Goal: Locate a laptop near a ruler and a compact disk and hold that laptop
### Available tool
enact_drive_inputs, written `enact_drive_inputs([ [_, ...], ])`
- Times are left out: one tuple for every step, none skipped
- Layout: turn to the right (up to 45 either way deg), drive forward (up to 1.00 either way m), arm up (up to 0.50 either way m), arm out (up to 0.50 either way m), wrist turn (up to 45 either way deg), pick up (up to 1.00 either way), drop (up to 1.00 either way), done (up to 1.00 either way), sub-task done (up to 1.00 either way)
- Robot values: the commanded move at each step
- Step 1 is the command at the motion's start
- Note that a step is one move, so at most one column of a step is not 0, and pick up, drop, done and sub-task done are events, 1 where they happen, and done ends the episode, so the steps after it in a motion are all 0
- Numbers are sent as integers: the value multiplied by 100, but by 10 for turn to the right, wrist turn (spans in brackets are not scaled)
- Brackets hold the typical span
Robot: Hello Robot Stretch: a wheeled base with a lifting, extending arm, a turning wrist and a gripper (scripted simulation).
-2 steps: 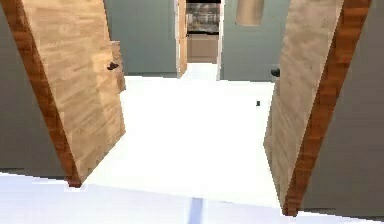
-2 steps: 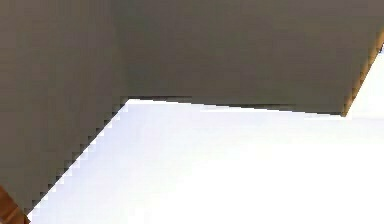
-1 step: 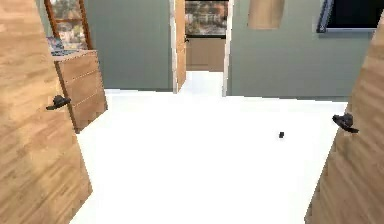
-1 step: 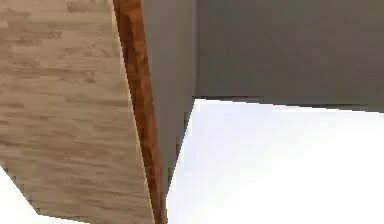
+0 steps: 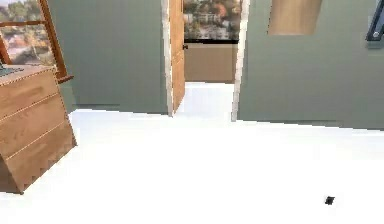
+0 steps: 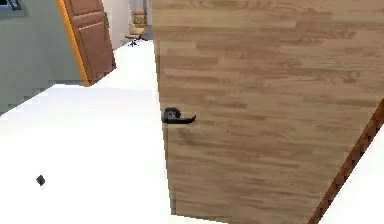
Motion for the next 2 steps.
enact_drive_inputs([
  [-30, 0, 0, 0, 0, 0, 0, 0, 0],
  [0, 55, 0, 0, 0, 0, 0, 0, 0],
])
